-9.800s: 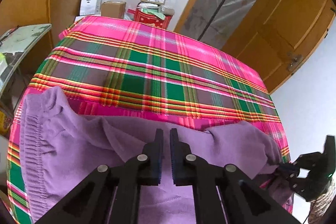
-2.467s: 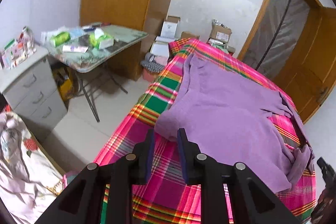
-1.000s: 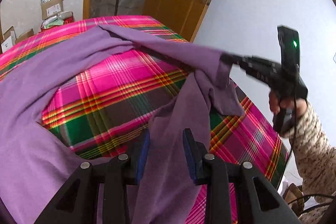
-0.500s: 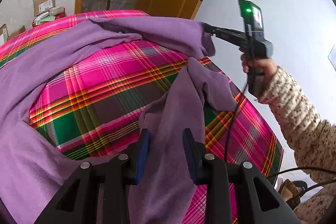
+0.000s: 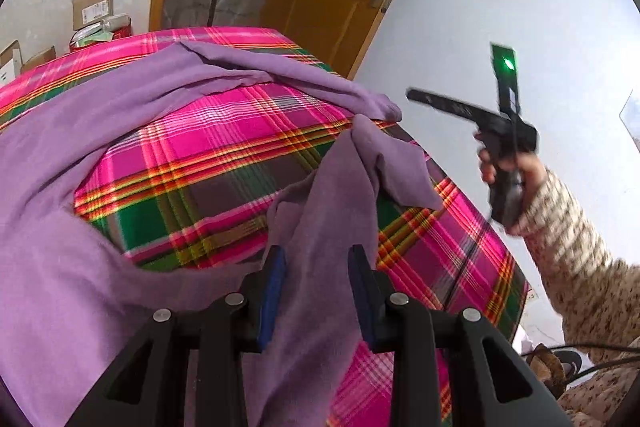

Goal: Fold clothes
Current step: 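Pull the gripped sweatshirt edge across the bed with the right tool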

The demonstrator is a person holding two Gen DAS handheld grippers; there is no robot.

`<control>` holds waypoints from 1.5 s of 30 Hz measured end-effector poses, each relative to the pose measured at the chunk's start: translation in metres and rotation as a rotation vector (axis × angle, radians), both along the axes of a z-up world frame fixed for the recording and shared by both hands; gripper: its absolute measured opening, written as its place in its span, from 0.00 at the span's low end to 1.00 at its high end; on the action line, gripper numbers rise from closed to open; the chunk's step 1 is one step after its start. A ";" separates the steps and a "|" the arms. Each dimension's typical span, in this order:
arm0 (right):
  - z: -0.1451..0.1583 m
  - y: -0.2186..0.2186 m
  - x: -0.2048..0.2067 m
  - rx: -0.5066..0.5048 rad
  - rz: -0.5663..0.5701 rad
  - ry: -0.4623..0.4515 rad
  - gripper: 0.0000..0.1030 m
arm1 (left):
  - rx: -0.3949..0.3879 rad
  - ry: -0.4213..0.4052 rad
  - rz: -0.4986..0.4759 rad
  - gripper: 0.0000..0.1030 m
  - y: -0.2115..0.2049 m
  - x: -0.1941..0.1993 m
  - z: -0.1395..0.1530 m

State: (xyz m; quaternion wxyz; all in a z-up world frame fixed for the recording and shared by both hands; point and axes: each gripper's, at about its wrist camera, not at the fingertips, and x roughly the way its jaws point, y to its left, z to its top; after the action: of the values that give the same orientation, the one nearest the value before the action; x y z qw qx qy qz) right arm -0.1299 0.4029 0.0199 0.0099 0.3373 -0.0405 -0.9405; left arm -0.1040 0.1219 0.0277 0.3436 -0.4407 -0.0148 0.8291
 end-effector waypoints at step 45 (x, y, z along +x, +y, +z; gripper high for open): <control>0.008 0.038 0.126 -0.035 -0.159 -0.012 0.08 | -0.063 -0.035 0.020 0.32 -0.004 0.039 -0.021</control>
State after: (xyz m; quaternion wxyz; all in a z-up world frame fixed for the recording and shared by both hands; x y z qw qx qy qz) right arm -0.0038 0.4405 0.0277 -0.0590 0.3385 -0.0838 -0.9354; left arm -0.0646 0.1178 0.0067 0.3210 -0.4657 0.0009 0.8246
